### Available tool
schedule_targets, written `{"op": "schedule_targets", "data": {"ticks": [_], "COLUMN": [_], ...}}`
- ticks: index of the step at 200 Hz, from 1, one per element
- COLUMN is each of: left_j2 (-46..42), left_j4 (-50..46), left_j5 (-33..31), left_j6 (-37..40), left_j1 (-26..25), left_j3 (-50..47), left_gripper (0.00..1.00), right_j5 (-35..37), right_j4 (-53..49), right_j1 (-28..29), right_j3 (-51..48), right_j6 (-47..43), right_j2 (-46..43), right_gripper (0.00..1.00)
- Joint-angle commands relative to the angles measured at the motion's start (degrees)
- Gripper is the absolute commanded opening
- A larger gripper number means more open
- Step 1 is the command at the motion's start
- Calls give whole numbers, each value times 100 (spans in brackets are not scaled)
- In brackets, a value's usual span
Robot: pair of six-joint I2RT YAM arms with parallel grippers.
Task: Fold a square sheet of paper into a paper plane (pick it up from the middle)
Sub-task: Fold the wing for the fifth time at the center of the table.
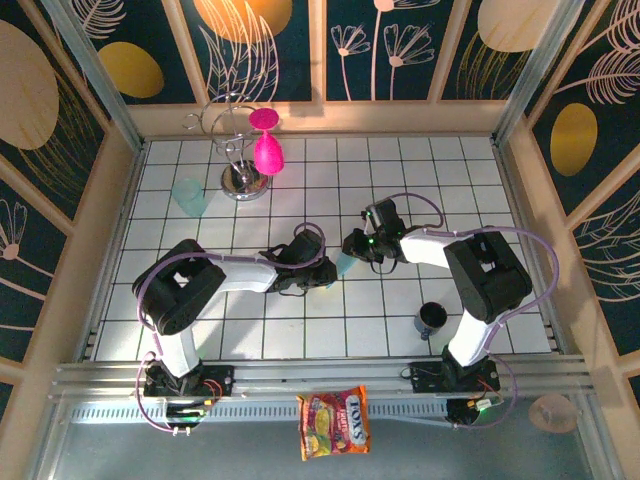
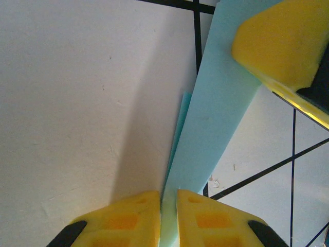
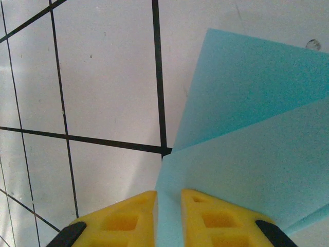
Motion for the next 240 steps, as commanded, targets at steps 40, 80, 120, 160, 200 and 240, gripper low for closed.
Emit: {"op": "schedule_targets", "data": {"ticks": [40,80,120,160,200,240], "left_j2": [450,178,-578,-658,-128,298], "left_j4": [-273,-312,-191,61,375,51], "left_j5": [-120,-217,-627,-366,255,341], "left_j6": [109,98,289,494,450,589], "left_j1": [-34,-38,-26,-8,-9,-7], "left_j3": [-305,-328,-31,232,482,890], "left_gripper": [18,19,24,20,10,4], "right_j5": [92,74,47,-3,-83,-163], "right_j4": [-46,-92,-146,-179,-144,-160], "right_j1": [-50,-72,-106,-124,-144,-143], "right_j3": [-83,-296,-332,-270,-259,-199], "right_j6": [-44,-110,-168,-185,-190,-237], "right_j2": [304,448,425,417,455,549], "right_gripper": [20,18,17,16,15,13]}}
